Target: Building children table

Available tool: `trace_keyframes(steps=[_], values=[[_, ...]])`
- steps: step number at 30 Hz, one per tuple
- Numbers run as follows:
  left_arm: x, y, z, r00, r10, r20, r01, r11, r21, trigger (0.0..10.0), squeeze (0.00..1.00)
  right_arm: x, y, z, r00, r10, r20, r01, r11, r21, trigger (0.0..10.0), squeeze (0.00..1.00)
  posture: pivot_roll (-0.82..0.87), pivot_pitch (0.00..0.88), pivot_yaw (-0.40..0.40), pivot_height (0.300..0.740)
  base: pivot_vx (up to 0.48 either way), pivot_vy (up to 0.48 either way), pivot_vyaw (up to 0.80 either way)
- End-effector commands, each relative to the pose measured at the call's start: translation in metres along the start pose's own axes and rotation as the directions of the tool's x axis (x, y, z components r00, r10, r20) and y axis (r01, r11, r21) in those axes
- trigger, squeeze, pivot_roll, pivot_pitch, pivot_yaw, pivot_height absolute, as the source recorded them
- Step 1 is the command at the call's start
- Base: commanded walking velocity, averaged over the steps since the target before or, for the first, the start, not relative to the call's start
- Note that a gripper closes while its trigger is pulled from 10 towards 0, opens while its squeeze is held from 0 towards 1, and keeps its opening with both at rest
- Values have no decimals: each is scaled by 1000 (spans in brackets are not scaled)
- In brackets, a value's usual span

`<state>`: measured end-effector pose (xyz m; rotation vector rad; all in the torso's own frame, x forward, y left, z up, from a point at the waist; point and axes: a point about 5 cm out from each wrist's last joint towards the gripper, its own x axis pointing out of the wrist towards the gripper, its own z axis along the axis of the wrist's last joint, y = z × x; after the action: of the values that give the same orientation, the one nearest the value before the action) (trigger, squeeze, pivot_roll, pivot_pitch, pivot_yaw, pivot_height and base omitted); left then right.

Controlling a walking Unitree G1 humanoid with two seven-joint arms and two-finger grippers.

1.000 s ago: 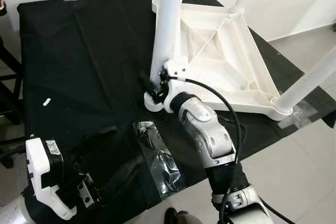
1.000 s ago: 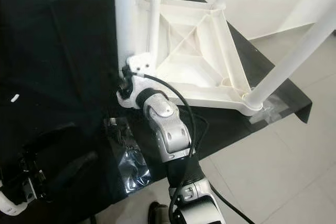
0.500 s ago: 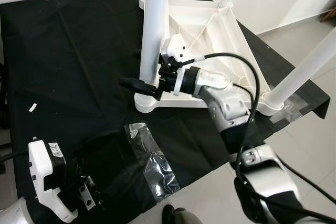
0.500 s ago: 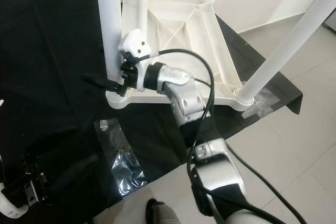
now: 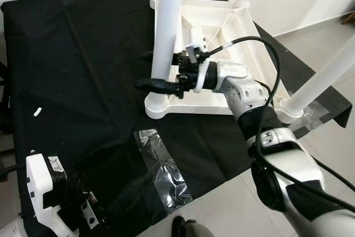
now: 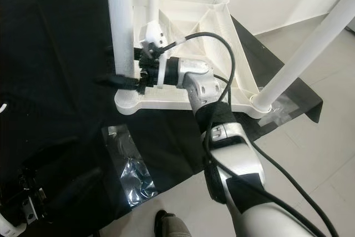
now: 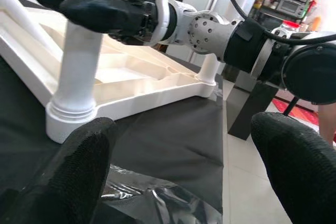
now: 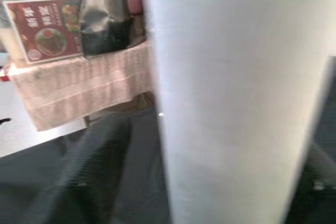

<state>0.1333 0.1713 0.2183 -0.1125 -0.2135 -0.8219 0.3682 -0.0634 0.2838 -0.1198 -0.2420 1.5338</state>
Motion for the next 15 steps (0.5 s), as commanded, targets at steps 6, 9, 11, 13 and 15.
trace_keyframes(steps=[6, 9, 11, 13, 15], values=[[0, -3, 3, 1000, -14, -8, 14, 1000, 11, 10000, 0, 0, 8, -6, 992, 125, 13, -125, 992, 32, 0, 0, 193, 281, -136, 740, 0, 0, 0], [1, -2, 2, 1000, -18, -4, 18, 1000, 10, 10000, 0, -3, 11, -6, 991, 132, 31, -133, 991, 8, 0, 0, 176, 265, -126, 740, 0, 0, 0], [1, -1, 2, 1000, -19, -4, 19, 1000, 10, 10000, 0, -4, 13, -6, 991, 129, 36, -129, 992, -4, 0, 0, 176, 265, -126, 740, 0, 0, 0], [1, -1, 2, 1000, -20, -2, 20, 1000, 10, 10000, 0, -4, 19, -6, 993, 108, 50, -107, 994, -28, 0, 0, 169, 263, -122, 740, 0, 0, 0], [2, 0, 2, 1000, -24, -1, 24, 1000, 7, 10000, 0, -3, 31, -10, 997, 24, 78, -20, 999, -47, 0, 0, 164, 261, -116, 740, 0, 0, 0]])
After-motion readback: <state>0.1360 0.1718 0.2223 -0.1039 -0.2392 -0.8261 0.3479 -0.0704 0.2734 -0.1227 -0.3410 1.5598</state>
